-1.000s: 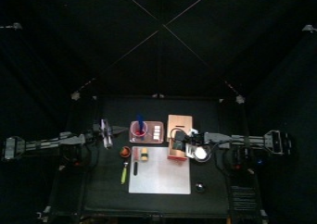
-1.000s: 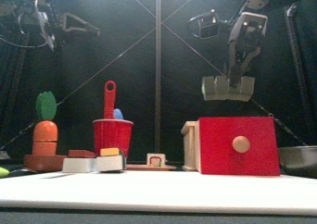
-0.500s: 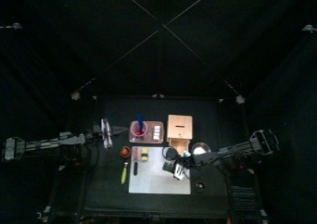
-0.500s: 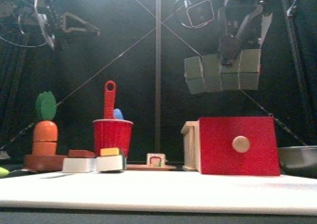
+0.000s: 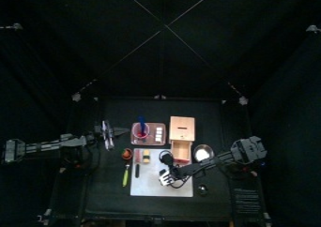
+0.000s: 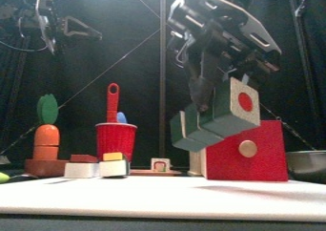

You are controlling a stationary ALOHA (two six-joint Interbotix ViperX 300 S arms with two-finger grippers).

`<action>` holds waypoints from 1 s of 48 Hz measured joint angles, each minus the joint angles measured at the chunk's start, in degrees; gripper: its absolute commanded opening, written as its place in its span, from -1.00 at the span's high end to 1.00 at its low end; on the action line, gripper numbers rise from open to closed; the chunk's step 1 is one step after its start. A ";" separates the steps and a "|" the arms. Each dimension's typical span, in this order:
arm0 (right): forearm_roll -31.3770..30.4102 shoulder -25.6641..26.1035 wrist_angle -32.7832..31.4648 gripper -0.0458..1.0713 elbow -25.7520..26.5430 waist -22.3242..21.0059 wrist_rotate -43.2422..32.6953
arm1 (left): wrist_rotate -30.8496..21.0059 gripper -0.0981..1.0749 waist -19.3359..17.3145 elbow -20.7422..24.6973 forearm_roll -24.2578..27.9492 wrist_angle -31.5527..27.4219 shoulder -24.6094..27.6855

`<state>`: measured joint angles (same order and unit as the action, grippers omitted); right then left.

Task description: Grab green sushi roll and place on cutting board

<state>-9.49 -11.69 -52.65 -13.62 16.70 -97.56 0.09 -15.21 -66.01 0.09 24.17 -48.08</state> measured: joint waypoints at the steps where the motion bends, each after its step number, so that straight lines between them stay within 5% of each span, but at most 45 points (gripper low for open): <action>1: -0.62 -0.26 -0.26 -0.28 0.26 0.26 -1.76 | 0.00 0.73 0.00 -0.09 0.00 0.09 0.09; 18: -7.56 -5.89 -0.35 -0.65 1.67 2.64 -25.93 | 0.26 0.73 0.79 -2.02 2.99 0.09 0.09; 29: -7.91 -7.65 1.85 -0.93 2.55 2.72 -26.37 | 0.26 0.73 0.88 -2.11 5.89 0.09 0.09; 48: -10.90 -2.72 0.00 -0.93 1.14 3.60 -21.27 | 0.18 0.73 0.97 -1.93 5.98 0.00 0.09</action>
<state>-20.39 -14.41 -52.65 -12.48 20.30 -118.83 0.26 -14.24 -67.94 6.06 24.17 -47.99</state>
